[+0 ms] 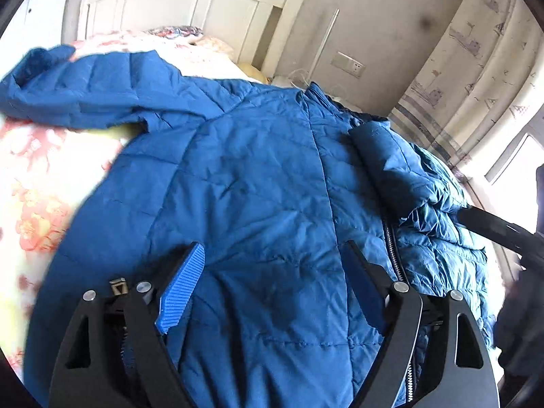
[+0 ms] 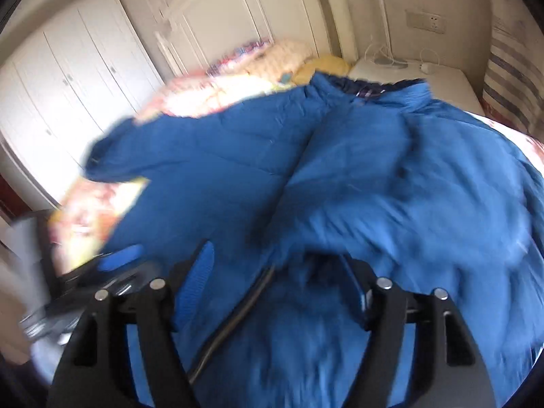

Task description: Fold large clothes

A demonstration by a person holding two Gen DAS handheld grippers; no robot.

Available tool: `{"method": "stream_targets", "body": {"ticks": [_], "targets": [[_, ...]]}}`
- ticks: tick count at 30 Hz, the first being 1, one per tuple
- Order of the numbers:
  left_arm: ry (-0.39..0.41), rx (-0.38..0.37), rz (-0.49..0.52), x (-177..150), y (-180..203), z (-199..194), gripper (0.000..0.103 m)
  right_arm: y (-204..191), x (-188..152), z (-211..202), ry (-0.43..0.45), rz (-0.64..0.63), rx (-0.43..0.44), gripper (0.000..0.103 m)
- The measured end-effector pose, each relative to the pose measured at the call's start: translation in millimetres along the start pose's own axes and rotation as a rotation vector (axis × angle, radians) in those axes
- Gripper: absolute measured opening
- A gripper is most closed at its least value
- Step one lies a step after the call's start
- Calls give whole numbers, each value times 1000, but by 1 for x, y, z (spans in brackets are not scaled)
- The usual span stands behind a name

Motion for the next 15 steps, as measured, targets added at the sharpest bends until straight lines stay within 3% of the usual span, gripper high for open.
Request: {"method": "stream_targets", "body": {"ticks": [3,6,8,11,15], "targets": [[34,9,86,12,27,-16,80,22,-37,-54,114,23,-66,69],[60,9,196,30,67,-28,88,66,-77,-83,183,183,-134,69],[70,61,326,48,111,-25,88,88,-100,-90,211,292,-159,65],[50,128,507,68,169,-3,88,103,-127,-89,215,390,-144,63],[-54,200,695,77,233,46,88,100,-138,-74,174,388,-238,63]]}}
Point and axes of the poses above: each gripper's, at about its wrist camera, not at the fingertips, and z roughly the way its jaws point, y to its right, x to its top, the point moved 3 cm from there along z, roughly the way its jaws point, and after that the axes turned 14 degrees about -y, right-handed, at the moved point
